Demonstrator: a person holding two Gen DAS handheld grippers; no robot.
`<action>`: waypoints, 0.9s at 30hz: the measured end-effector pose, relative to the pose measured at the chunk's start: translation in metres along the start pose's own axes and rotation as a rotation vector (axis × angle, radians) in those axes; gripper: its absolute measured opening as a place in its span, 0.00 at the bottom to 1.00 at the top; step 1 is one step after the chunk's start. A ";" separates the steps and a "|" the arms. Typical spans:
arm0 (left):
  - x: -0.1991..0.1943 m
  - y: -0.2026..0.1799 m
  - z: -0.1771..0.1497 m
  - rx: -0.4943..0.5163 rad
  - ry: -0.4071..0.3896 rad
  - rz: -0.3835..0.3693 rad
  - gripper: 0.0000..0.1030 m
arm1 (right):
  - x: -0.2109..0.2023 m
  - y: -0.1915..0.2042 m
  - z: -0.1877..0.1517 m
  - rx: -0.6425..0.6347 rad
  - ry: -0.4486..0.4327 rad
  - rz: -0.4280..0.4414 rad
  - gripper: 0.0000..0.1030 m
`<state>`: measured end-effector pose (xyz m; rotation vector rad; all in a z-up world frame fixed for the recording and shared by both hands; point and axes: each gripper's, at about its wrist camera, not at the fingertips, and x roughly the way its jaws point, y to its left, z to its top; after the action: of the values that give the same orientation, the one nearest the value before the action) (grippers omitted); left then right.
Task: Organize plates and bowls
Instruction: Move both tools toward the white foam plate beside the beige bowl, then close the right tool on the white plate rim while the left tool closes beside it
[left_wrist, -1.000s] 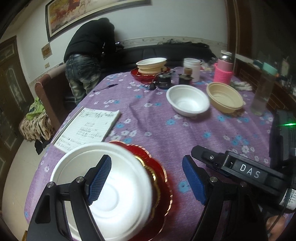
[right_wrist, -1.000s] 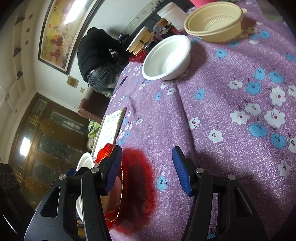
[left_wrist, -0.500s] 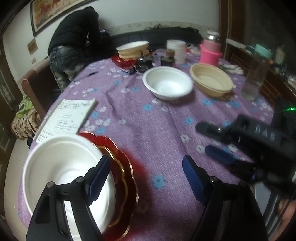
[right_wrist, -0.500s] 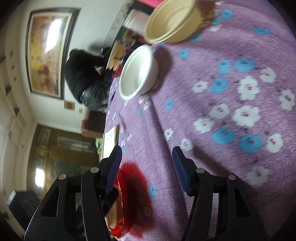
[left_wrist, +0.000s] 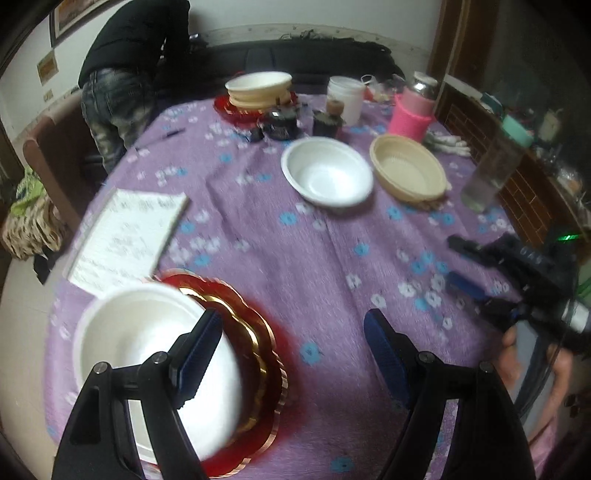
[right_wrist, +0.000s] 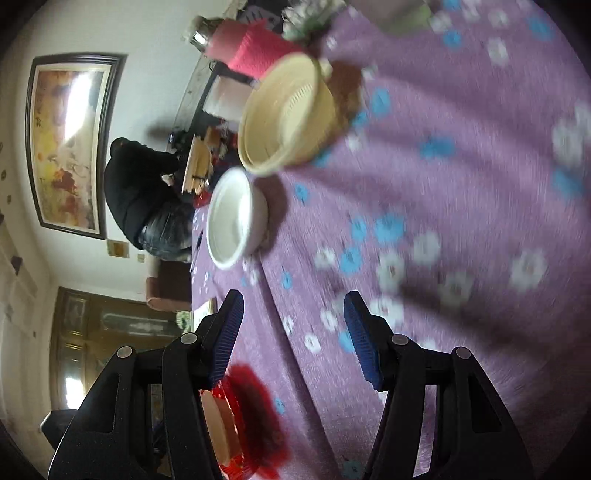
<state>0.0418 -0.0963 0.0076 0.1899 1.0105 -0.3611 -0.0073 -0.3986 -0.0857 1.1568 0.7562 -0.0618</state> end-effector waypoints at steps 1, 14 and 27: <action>-0.007 0.002 0.006 -0.002 -0.011 0.002 0.77 | -0.002 0.010 0.008 -0.016 -0.010 -0.009 0.55; 0.022 0.025 0.094 0.114 0.038 0.256 0.77 | 0.082 0.075 0.016 0.065 -0.032 0.113 0.59; 0.146 0.034 0.153 -0.073 0.228 0.263 0.77 | 0.095 0.037 0.051 0.066 -0.065 0.054 0.59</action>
<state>0.2461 -0.1436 -0.0375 0.2995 1.2046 -0.0636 0.1054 -0.3945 -0.1000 1.2321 0.6695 -0.0795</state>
